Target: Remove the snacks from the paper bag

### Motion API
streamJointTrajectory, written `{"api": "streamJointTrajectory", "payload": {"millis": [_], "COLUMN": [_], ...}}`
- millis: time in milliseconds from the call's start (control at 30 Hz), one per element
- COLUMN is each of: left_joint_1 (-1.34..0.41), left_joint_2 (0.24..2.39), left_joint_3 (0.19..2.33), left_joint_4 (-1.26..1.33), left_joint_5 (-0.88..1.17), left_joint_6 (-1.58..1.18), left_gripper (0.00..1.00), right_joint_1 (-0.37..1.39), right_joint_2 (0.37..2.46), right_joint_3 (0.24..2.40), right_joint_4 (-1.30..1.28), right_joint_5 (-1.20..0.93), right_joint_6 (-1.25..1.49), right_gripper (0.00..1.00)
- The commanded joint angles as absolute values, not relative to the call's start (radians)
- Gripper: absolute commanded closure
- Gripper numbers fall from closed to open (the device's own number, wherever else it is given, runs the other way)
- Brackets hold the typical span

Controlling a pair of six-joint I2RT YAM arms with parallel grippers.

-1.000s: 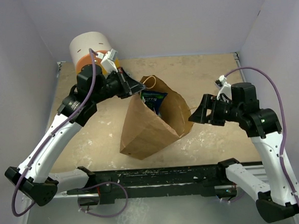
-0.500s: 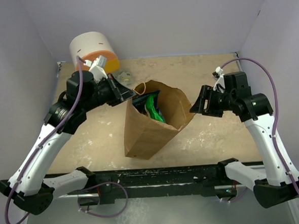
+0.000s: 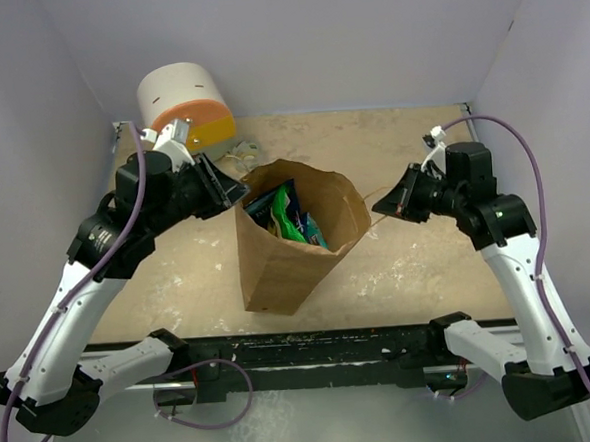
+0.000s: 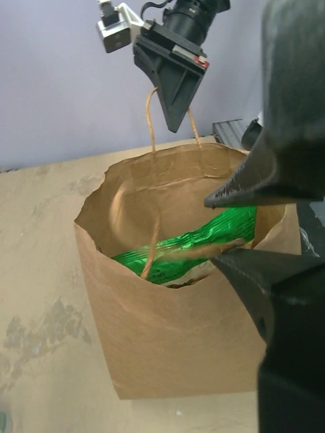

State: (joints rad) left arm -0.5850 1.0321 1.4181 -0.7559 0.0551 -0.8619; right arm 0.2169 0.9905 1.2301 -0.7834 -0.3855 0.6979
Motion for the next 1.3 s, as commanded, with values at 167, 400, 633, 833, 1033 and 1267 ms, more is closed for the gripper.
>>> {"api": "streamJointTrajectory", "payload": {"millis": [167, 400, 633, 833, 1033, 1267], "left_joint_1": [-0.586, -0.586, -0.582, -0.581, -0.581, -0.572], "left_joint_2": [1.077, 1.155, 1.301, 1.308, 1.252, 1.269], "left_joint_3": [1.689, 1.826, 1.947, 1.959, 1.922, 1.873], "left_joint_4": [-1.174, -1.313, -1.430, -1.483, -1.510, -1.439], "left_joint_5": [-0.180, -0.251, -0.314, -0.337, -0.425, -0.543], "left_joint_6": [-0.798, -0.732, -0.638, -0.666, -0.719, -0.698], "left_gripper": [0.31, 0.08, 0.16, 0.19, 0.13, 0.23], "right_joint_1": [0.219, 0.221, 0.221, 0.221, 0.221, 0.220], "right_joint_2": [1.012, 1.013, 1.038, 1.054, 1.063, 1.075], "right_joint_3": [1.218, 1.224, 1.234, 1.239, 1.239, 1.237], "right_joint_4": [-0.508, -0.507, -0.514, -0.504, -0.494, -0.487], "right_joint_5": [-0.568, -0.537, -0.560, -0.555, -0.556, -0.566], "right_joint_6": [0.726, 0.701, 0.670, 0.656, 0.654, 0.654], "right_gripper": [1.00, 1.00, 1.00, 1.00, 1.00, 1.00]}}
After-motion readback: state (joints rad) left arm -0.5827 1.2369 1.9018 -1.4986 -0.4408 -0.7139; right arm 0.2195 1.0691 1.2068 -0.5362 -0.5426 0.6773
